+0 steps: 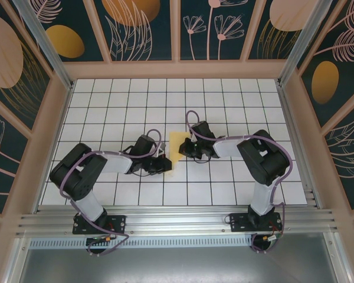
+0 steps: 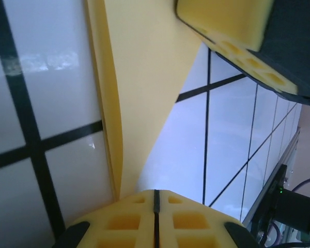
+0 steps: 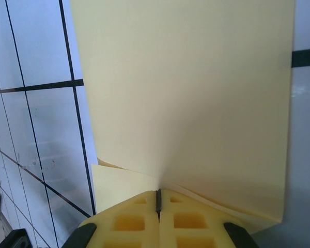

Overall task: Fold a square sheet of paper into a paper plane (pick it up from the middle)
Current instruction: Third fold the triangle at the center of the table.

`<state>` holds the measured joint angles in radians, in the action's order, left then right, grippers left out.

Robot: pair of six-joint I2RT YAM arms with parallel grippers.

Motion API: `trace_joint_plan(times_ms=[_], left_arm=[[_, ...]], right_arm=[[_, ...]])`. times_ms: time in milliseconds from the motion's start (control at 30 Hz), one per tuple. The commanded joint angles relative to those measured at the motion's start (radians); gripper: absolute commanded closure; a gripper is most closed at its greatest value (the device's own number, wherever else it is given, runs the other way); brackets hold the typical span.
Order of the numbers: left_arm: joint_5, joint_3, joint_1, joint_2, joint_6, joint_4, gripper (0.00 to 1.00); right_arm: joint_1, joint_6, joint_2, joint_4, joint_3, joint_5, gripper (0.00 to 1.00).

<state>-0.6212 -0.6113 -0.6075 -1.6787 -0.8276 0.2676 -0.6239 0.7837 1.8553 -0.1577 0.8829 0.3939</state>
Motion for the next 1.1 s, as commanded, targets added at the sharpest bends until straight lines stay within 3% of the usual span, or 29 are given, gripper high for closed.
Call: trace_joint_plan(times_ms=[0, 233, 600, 733, 1067], left_arm=[[-0.017, -0.008, 0.007, 0.09, -0.012, -0.008, 0.86], [0.152, -0.162, 0.006, 0.084, 0.091, -0.162, 0.84], [0.156, -0.25, 0.006, -0.098, 0.125, -0.16, 0.88], [0.201, -0.255, 0.007, -0.104, 0.131, -0.18, 0.88], [0.268, -0.288, 0.006, -0.106, 0.168, -0.221, 0.86]], right_arm=[[-0.003, -0.01, 0.038, 0.096, -0.014, -0.087, 0.96], [-0.002, 0.001, -0.041, 0.042, 0.015, -0.056, 0.93], [0.001, -0.01, -0.148, 0.081, 0.025, -0.1, 0.89], [0.027, 0.008, -0.196, 0.114, -0.029, -0.151, 0.81], [0.071, 0.033, -0.213, 0.017, -0.127, -0.08, 0.65]])
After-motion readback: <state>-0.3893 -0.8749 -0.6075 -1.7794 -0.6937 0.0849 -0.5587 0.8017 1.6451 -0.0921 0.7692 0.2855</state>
